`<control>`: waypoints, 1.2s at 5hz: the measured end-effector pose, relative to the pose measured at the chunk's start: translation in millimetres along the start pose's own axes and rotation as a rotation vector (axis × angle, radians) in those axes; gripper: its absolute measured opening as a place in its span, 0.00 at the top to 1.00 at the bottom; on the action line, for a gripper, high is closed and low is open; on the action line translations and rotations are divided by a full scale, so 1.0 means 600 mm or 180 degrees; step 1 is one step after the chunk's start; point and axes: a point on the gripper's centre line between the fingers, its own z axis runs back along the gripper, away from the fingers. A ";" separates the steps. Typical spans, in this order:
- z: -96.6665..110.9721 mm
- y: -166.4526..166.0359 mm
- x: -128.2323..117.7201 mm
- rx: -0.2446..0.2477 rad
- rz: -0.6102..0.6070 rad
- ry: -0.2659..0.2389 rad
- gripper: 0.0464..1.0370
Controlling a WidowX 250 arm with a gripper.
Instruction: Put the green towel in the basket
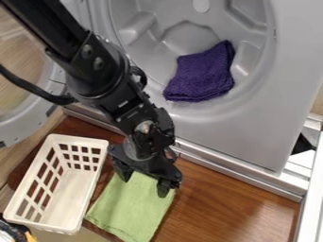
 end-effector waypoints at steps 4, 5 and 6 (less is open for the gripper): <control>-0.054 0.018 -0.019 0.0016 0.0169 0.0193 0.04; -0.068 0.019 -0.019 -0.0027 0.0222 0.0225 0.04; -0.088 0.012 -0.020 -0.0097 0.0206 0.0310 0.04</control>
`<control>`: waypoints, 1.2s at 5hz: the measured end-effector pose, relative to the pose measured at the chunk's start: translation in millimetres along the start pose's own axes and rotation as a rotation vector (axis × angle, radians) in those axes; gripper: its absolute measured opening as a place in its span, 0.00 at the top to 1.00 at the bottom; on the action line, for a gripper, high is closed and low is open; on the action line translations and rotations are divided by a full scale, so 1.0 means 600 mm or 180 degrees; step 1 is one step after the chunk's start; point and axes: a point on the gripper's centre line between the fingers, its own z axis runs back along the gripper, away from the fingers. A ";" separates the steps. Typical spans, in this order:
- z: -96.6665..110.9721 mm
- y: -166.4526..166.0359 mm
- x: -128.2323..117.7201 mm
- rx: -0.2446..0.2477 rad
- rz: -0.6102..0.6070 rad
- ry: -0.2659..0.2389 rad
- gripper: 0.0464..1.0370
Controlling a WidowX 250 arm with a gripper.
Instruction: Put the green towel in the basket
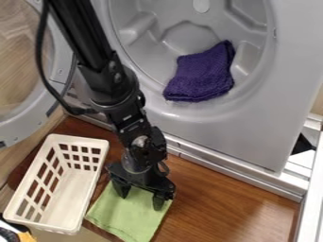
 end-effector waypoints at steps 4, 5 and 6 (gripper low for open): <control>-0.017 -0.018 0.011 -0.0026 -0.0088 0.0007 0.66; -0.015 -0.023 0.011 -0.0036 -0.0072 -0.0002 0.86; -0.004 -0.025 0.010 -0.0045 -0.0107 -0.0042 0.94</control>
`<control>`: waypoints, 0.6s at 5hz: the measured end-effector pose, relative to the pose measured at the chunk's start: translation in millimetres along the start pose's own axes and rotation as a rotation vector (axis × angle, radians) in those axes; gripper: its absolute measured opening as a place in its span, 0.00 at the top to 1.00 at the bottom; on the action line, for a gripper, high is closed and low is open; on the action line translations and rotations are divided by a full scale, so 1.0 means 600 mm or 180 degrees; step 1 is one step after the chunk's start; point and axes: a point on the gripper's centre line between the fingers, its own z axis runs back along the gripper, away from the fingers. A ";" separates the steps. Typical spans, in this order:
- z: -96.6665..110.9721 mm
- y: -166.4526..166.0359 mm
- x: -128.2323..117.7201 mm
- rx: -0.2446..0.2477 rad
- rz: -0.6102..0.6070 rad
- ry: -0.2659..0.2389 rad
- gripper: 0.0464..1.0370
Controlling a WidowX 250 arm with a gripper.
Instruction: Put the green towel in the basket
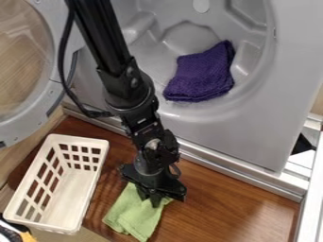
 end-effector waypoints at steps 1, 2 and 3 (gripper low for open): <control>0.032 0.001 0.006 -0.0028 0.0022 -0.0160 0.95; 0.070 0.009 0.008 -0.0073 0.0055 -0.0337 0.95; 0.111 0.022 0.010 -0.0062 0.0072 -0.0484 0.95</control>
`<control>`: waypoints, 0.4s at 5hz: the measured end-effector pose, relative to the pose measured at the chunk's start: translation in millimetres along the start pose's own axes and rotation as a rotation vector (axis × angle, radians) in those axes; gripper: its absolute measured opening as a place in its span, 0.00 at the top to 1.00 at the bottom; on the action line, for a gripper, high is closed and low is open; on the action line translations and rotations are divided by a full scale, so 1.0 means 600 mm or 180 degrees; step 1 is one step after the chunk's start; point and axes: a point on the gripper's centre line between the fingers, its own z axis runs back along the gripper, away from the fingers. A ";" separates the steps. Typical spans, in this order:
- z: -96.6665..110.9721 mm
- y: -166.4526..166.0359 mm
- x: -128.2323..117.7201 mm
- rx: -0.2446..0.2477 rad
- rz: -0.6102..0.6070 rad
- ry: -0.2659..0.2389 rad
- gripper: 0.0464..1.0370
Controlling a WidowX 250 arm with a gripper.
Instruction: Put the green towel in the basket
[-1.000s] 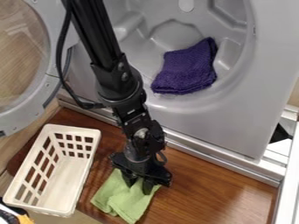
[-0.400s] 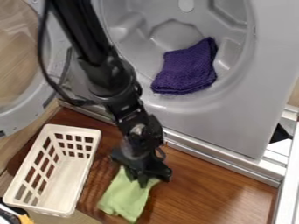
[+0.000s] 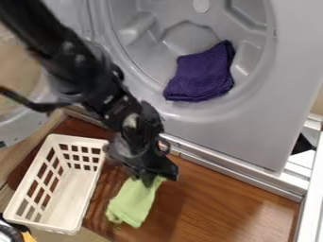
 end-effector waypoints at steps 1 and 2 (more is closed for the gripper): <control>0.044 0.011 0.003 0.0048 0.0013 -0.0169 0.95; 0.086 0.030 0.003 0.0129 0.0172 -0.0291 0.95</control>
